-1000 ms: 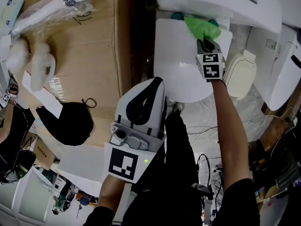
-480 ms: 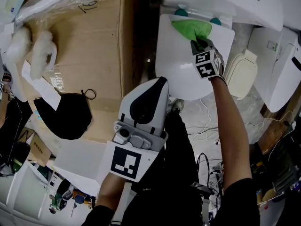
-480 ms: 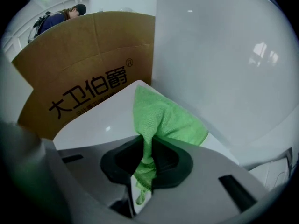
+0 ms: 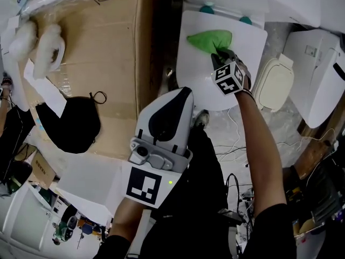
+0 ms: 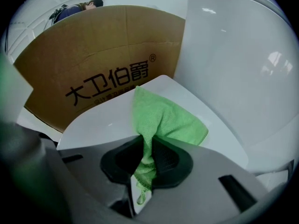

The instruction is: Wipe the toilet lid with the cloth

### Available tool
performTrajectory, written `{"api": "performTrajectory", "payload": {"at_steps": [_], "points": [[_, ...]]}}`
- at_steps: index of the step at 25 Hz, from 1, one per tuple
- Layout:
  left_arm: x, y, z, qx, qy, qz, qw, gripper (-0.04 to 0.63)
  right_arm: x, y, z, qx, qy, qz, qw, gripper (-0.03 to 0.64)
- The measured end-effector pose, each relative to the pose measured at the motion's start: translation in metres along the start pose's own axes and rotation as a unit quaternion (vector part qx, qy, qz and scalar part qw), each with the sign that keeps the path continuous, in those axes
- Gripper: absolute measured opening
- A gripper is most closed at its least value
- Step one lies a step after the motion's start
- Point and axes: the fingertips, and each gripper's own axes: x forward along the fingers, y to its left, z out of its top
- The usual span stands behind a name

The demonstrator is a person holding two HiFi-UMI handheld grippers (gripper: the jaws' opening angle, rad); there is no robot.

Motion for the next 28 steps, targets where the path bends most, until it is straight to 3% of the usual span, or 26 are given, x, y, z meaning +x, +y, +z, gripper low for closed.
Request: {"api": "performTrajectory", "payload": {"at_steps": [6,28], "points": [[-0.013,-0.013,-0.006,0.0,-0.005,0.006,1.0,-0.002,-0.007,0.036,-0.021,-0.022,0.006,0.016,1.0,0.063],[-0.074,-0.072,-0.034,-0.003,-0.027,0.01,0.9996,-0.002,-0.045,0.152,-0.118,-0.03,0.035,0.048,0.998,0.063]]}}
